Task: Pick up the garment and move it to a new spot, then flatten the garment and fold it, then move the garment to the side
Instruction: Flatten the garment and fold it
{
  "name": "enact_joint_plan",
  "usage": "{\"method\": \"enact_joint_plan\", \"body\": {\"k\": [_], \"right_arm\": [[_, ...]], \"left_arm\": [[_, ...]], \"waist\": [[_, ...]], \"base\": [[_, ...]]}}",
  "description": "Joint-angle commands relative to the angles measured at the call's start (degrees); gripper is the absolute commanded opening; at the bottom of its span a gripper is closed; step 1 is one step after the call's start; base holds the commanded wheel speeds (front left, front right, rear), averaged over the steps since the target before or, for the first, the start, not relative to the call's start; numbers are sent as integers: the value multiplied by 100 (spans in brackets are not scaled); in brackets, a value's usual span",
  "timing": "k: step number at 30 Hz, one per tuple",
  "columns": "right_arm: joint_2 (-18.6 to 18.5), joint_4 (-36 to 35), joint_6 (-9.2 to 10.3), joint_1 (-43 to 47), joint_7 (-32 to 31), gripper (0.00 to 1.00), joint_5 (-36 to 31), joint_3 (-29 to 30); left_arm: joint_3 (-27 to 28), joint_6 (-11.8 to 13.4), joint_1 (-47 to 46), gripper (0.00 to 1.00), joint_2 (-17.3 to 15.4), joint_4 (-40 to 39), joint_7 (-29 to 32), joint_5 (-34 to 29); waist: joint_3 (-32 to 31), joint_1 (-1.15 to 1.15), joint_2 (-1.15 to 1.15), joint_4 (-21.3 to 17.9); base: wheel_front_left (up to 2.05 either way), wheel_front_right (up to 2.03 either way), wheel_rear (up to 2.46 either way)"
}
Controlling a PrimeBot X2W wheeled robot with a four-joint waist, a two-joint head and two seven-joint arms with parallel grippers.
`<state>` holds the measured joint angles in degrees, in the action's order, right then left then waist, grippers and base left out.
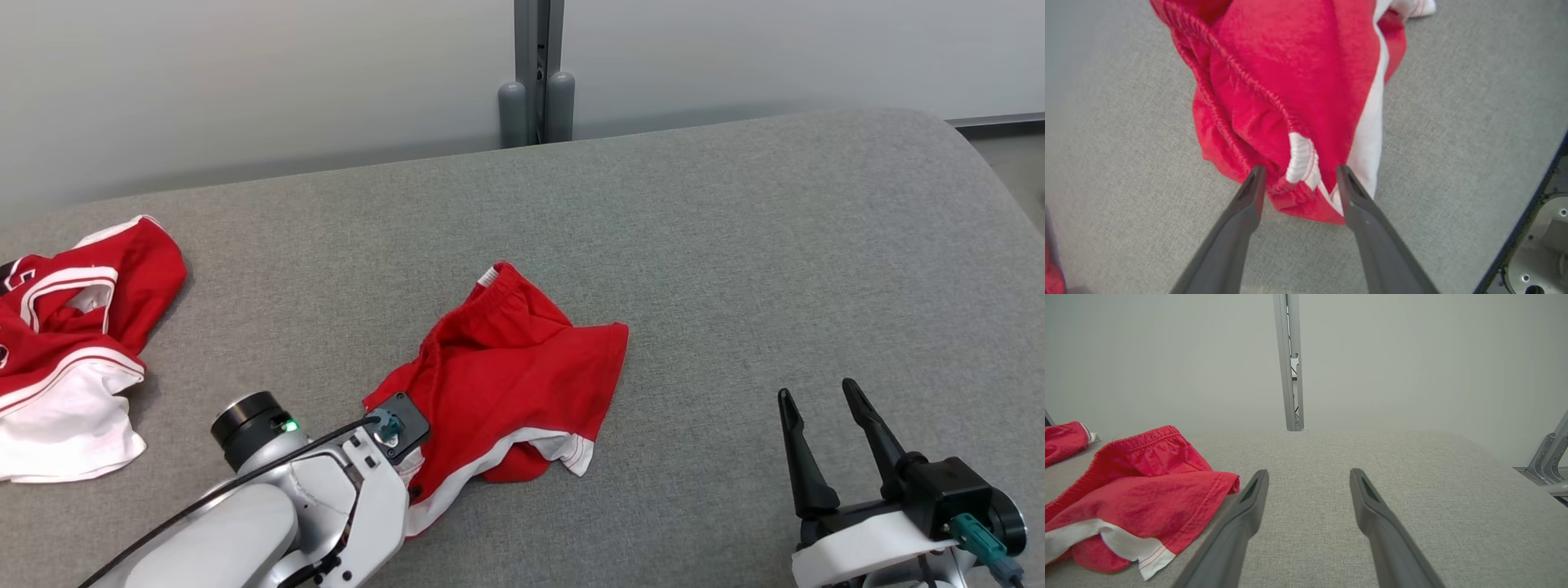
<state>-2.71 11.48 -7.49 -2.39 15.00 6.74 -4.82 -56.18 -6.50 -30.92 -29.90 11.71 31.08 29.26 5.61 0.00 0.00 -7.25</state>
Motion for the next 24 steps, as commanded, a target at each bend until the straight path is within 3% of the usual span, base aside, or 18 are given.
{"method": "enact_joint_plan", "body": {"k": [1,2,6,18,24], "right_arm": [[-35,3,-1,-31,28,100,40,12],[-34,3,-1,-28,28,100,42,15],[-35,-13,-1,9,28,100,51,58],[-32,-32,-2,110,28,100,-40,154],[-34,-27,-1,135,28,100,-80,193]], "left_arm": [[-26,-28,-40,30,-55,68,25,102],[-26,-42,-24,0,-47,103,-11,149],[129,13,95,0,-32,213,-211,430],[1604,1152,1377,0,64,261,-1554,1841],[1824,1422,2190,0,281,211,-2045,2238]], "waist": [[2,0,0,-9],[2,0,0,-11],[0,0,0,18],[-51,0,0,272],[-14,0,0,425]], "base": [[0,0,0],[0,0,0],[0,0,0],[0,0,0],[0,0,0]]}}
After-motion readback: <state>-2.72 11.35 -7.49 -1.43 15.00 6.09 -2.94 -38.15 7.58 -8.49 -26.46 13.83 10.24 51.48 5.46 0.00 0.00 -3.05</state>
